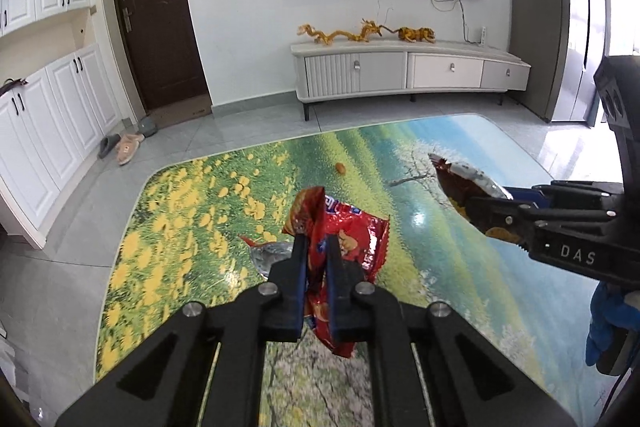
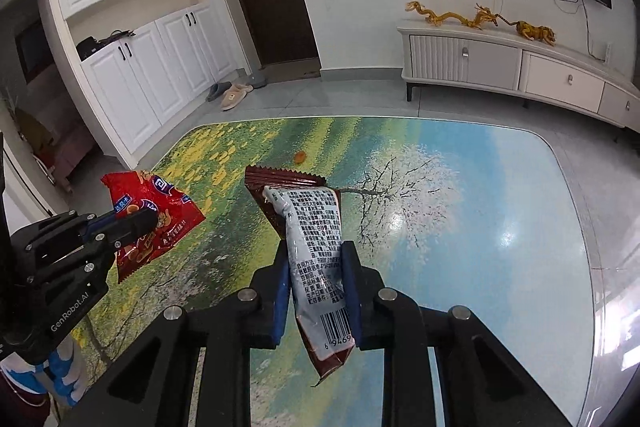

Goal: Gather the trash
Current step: 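Carry both wrappers over the white bin and open both tools to drop them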

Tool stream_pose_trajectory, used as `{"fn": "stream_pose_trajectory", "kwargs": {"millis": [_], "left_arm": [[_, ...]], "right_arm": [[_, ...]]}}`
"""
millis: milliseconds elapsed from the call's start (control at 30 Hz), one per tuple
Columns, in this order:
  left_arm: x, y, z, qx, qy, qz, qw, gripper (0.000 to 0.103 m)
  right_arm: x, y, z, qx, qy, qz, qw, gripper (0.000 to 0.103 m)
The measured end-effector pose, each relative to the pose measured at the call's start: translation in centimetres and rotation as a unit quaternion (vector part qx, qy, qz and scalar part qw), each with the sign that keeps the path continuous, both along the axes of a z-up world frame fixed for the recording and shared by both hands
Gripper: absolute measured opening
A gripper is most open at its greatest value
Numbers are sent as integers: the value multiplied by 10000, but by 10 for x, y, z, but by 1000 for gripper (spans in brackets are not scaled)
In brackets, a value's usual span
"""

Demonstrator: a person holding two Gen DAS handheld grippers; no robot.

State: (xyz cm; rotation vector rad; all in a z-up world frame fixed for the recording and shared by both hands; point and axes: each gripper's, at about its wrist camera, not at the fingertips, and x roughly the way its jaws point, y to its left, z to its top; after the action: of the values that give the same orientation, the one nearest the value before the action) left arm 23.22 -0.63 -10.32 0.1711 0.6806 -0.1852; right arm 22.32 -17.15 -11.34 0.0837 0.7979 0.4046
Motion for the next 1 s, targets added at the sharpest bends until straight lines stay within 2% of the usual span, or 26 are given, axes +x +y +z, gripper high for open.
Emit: {"fn": "stream_pose_trajectory", "kwargs": {"millis": [500,1000], "left_arm": [[-92,4,50,-124,-425,213,9988,7],[-169,-33,83,76,-785,-84,9969,7]], "right_arm": [[-95,-13,45,177,-287,-176,9993,23],[-181,-69,73,195,-594,-783,9950,23]]}}
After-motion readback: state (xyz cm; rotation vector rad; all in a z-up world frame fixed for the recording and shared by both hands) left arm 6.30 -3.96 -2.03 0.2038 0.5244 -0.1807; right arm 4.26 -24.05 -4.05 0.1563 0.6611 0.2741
